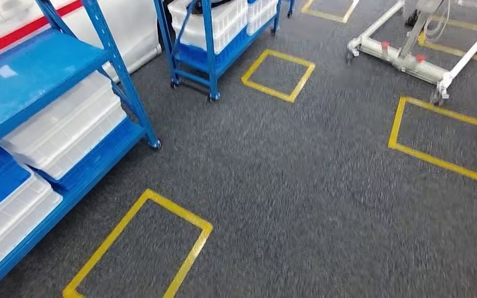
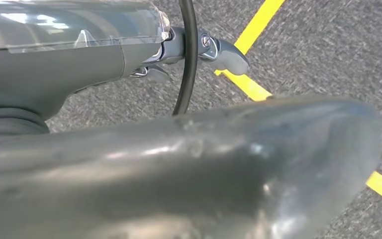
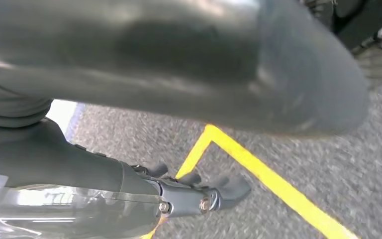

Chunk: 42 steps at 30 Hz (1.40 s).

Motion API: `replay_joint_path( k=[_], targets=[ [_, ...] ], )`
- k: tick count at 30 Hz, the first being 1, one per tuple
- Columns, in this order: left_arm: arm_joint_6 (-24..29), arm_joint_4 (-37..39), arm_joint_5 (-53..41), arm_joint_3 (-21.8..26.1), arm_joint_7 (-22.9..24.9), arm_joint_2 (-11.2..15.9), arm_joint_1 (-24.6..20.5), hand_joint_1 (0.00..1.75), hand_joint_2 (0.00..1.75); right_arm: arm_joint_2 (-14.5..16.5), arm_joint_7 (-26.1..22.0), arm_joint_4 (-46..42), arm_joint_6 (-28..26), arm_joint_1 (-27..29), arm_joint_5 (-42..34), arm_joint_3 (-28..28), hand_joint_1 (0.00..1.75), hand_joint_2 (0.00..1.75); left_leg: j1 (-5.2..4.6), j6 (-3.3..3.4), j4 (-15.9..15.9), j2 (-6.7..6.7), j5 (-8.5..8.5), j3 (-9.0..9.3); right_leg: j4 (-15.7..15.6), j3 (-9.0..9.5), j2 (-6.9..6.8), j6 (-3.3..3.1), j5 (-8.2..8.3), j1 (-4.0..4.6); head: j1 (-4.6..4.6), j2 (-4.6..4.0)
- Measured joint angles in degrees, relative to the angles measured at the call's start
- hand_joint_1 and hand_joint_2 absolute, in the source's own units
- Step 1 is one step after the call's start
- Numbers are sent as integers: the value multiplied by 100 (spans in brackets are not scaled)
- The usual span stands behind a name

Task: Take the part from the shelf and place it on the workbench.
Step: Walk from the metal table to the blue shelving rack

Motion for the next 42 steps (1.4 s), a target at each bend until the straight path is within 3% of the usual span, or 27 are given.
replay_joint_path(
  k=[3, 4, 6, 8, 9, 10, 12, 14, 17, 19, 22, 23, 24, 25, 26, 27, 29, 30, 32, 34, 36, 38, 39, 40, 42],
  targets=[
    [1, 1, -4, 9, -3, -8, -4, 0, 0, 3, -6, -6, 0, 6, 5, -24, 0, 0, 9, -87, 213, 30, -39, -19, -84, 135, -11, -106, 0, -21, 0, 0],
    [1, 1, -5, 10, -4, -12, -8, 0, 0, 4, -8, -8, 0, 7, 5, -31, 0, 0, 19, -113, 462, 49, -116, -148, -111, 197, -18, -135, -20, -27, 1, 0],
    [1, 2, -5, 12, -6, -17, -12, 0, 0, 4, -9, -14, 0, 5, 5, -37, 0, 0, 43, -163, 1181, 83, -394, -587, -140, 287, -30, -171, -85, -23, -2, 0],
    [1, 2, -6, 14, -6, -19, 1, 0, 0, 4, -9, -19, 0, 5, 6, -40, 0, 0, 62, -193, 1663, 90, -590, -983, -141, 378, -30, -172, -165, -16, -2, 0],
    [1, 2, -7, 14, -6, -21, 9, 0, 0, 5, -9, -20, 0, 7, 8, -41, 0, 0, 67, -197, 1639, 93, -526, -1061, -140, 442, -29, -168, -210, -17, -2, 0],
    [1, 2, -9, 15, -7, -22, 15, 0, 0, 5, -9, -20, 1, 9, 13, -42, 0, 0, 71, -190, 1414, 96, -327, -1045, -139, 518, -30, -159, -258, -18, -2, 0],
    [11, 2, -11, 18, -11, -24, 24, 0, 0, 7, -10, -20, 5, 12, 22, -46, 0, 0, 70, -160, 711, 109, 232, -886, -134, 659, -34, -134, -353, -19, 1, 0],
    [29, 2, -14, 30, -22, -25, 23, 0, 0, 7, -26, -21, 36, 2, 21, -63, 0, 0, 39, -113, 307, 131, 484, -802, -123, 705, -31, -78, -426, -14, 1, 0],
    [54, 2, -35, 53, -45, -25, 17, 0, 0, 6, -52, -23, 130, -16, 64, -85, 0, 0, 15, -17, 221, 130, 526, -765, -133, 730, -30, 29, -503, -20, -1, 0],
    [61, 2, -58, 68, -59, -26, 10, 0, 0, 6, -52, -24, 163, -22, 164, -82, 0, 0, 37, 52, 143, 109, 535, -711, 76, 656, -29, 72, -659, -23, 0, 0],
    [67, 2, -69, 97, -65, -26, -4, 0, 0, 7, -51, -24, 198, -20, 244, -78, 0, 0, 36, 123, 111, 63, 505, -671, 1087, 76, -20, 101, -1096, -26, 1, 0],
    [68, 2, -70, 104, -65, -26, -4, 0, 0, 7, -51, -23, 208, -16, 254, -78, 0, 0, 32, 131, 112, 28, 490, -658, 1345, -108, -20, 106, -1130, -29, 1, 0],
    [68, 2, -71, 109, -65, -26, -4, 0, 0, 6, -50, -22, 214, -10, 265, -78, 0, 0, 30, 132, 113, -19, 475, -638, 1416, -205, -18, 107, -1048, -30, 1, 0],
    [68, 2, -76, 111, -65, -26, -4, 0, 0, 5, -47, -22, 214, -3, 273, -78, 0, 0, 30, 128, 114, -76, 459, -611, 1265, -189, -8, 99, -855, -30, 1, 0],
    [67, 2, -84, 113, -66, -28, -4, 0, 0, 3, -45, -22, 214, 4, 281, -78, 0, 0, 30, 117, 114, -136, 442, -578, 927, -75, 34, 83, -586, -29, 1, 0],
    [63, 2, -93, 113, -66, -36, -4, 0, 0, -5, -39, -22, 214, 14, 292, -78, 0, 0, 32, 103, 115, -191, 425, -561, 549, 71, 158, 59, -364, -29, 1, 0],
    [56, 2, -107, 115, -69, -52, -18, 0, 0, -20, -30, -22, 214, 22, 313, -78, 0, 0, 36, 50, 128, -299, 399, -557, 11, 273, 370, 29, -131, -26, 0, 0],
    [54, 2, -109, 116, -71, -58, -22, 0, 0, -26, -23, -22, 214, 20, 321, -78, 0, 0, 46, 18, 127, -351, 398, -572, -69, 301, 421, 19, -132, -18, 0, 0],
    [56, 2, -117, 117, -73, -59, -16, 0, 0, -26, -14, -22, 215, 7, 337, -78, 0, 0, 59, -51, 112, -434, 404, -585, -125, 325, 309, -14, -118, -20, 0, 0],
    [56, 3, -128, 118, -70, -64, -6, 0, 0, -25, -6, -22, 223, 6, 359, -79, 0, 0, 50, -110, 269, -282, 291, -648, -205, 384, 181, -77, -97, -50, -1, 0],
    [55, 4, -150, 118, -65, -69, -20, 0, 0, -26, -4, -22, 234, 18, 387, -80, 0, 0, 57, -165, 861, -25, -38, -926, -253, 427, 33, -127, -100, -56, -1, 0],
    [55, 4, -169, 118, -60, -68, -32, 0, 0, -27, -3, -22, 238, 25, 411, -80, 0, 0, 85, -212, 1558, 65, -316, -1288, -252, 439, -117, -141, -126, -48, -2, 0],
    [55, 4, -171, 118, -56, -68, -25, 0, 0, -27, -3, -22, 238, 24, 415, -80, 0, 0, 98, -229, 1684, 83, -308, -1361, -250, 451, -186, -136, -141, -48, -2, 0],
    [55, 4, -172, 118, -53, -68, -14, 0, 0, -27, -3, -22, 238, 22, 419, -80, 0, 0, 108, -241, 1585, 106, -188, -1318, -249, 471, -249, -128, -159, -50, -2, 0],
    [55, 4, -173, 118, -50, -66, -2, 0, 0, -25, -3, -22, 238, 20, 420, -80, 0, 0, 114, -235, 838, 260, 215, -949, -248, 539, -373, -94, -207, -52, -2, 0]
  ],
)
